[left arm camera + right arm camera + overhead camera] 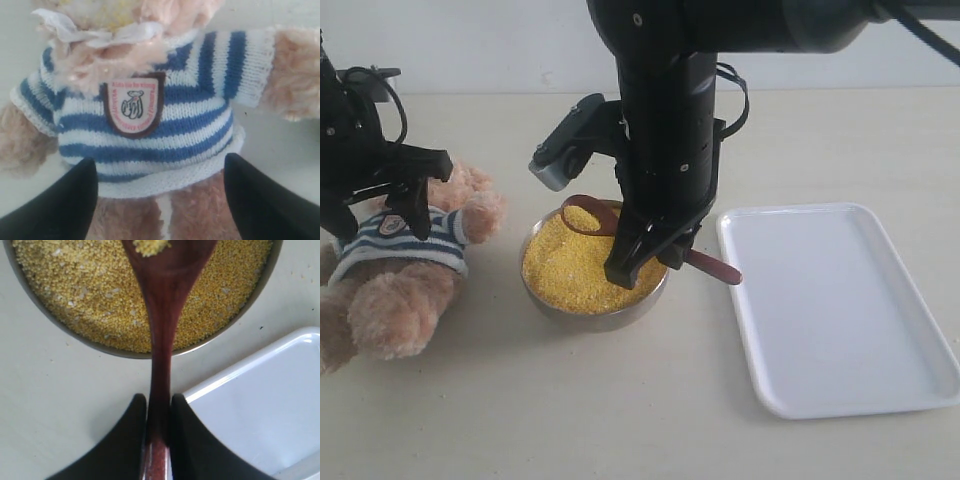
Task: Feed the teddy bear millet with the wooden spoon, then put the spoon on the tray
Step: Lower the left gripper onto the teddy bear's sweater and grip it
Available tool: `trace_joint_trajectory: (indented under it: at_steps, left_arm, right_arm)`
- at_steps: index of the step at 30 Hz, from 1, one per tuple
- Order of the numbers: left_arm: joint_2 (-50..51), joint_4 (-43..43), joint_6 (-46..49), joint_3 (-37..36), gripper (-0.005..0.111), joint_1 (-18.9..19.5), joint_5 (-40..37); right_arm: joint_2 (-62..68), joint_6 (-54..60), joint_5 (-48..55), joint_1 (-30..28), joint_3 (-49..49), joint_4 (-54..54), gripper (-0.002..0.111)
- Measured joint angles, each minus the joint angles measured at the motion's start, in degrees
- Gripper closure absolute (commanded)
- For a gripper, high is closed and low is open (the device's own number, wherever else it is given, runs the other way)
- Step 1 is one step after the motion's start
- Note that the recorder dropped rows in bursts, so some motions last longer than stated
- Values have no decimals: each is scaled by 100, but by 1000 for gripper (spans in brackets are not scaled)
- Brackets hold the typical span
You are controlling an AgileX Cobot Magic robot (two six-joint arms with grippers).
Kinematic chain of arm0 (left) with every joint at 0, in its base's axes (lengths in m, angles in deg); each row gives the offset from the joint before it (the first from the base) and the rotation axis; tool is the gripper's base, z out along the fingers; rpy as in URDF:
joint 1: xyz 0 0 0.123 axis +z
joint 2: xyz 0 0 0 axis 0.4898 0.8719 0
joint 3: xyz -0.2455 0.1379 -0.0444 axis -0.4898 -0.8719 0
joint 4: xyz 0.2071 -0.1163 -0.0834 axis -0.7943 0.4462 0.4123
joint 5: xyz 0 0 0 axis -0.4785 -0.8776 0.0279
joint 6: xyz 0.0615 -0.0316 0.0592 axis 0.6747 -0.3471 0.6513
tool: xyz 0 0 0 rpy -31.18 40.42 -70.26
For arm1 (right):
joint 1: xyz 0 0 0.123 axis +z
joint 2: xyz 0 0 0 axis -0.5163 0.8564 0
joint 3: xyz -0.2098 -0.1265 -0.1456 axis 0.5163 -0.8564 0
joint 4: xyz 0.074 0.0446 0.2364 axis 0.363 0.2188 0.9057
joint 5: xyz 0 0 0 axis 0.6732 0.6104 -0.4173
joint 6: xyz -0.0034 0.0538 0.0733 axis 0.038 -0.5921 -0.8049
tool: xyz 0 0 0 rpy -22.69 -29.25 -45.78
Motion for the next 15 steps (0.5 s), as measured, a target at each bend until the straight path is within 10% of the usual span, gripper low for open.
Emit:
trace_joint_trajectory:
  at_steps: [15]
  left_arm:
    - [306, -293, -132, 0, 31, 0, -102]
  right_arm:
    - [0, 0, 0, 0, 0, 0, 109]
